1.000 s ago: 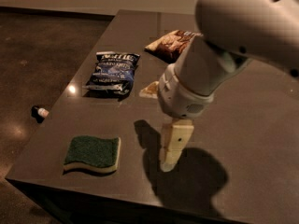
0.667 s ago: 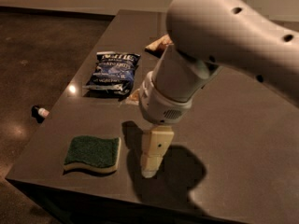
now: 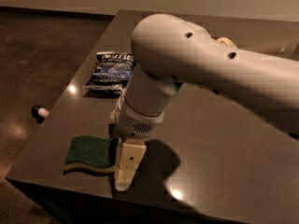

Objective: Move sponge near brown chip bag

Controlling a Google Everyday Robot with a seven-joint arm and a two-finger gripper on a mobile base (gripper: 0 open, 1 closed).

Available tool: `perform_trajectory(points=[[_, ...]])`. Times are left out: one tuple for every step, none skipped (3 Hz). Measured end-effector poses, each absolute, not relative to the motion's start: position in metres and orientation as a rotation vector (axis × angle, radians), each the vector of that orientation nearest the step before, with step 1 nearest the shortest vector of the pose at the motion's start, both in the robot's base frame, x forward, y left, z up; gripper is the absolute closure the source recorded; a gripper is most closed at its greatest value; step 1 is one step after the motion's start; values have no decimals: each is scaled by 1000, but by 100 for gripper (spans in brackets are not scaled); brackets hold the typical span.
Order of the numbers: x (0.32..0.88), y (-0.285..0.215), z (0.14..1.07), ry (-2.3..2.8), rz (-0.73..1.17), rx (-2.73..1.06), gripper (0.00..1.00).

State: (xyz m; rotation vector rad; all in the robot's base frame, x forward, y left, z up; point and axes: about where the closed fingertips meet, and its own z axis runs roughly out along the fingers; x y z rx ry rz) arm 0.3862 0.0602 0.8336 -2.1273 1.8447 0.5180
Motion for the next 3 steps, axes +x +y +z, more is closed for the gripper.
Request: perform_trajectory(points=[[382,70,829,1870,573,-2115,17],[382,75,831,1883,610,-2100,41],[392,68,838,1912,628,-2071,64]])
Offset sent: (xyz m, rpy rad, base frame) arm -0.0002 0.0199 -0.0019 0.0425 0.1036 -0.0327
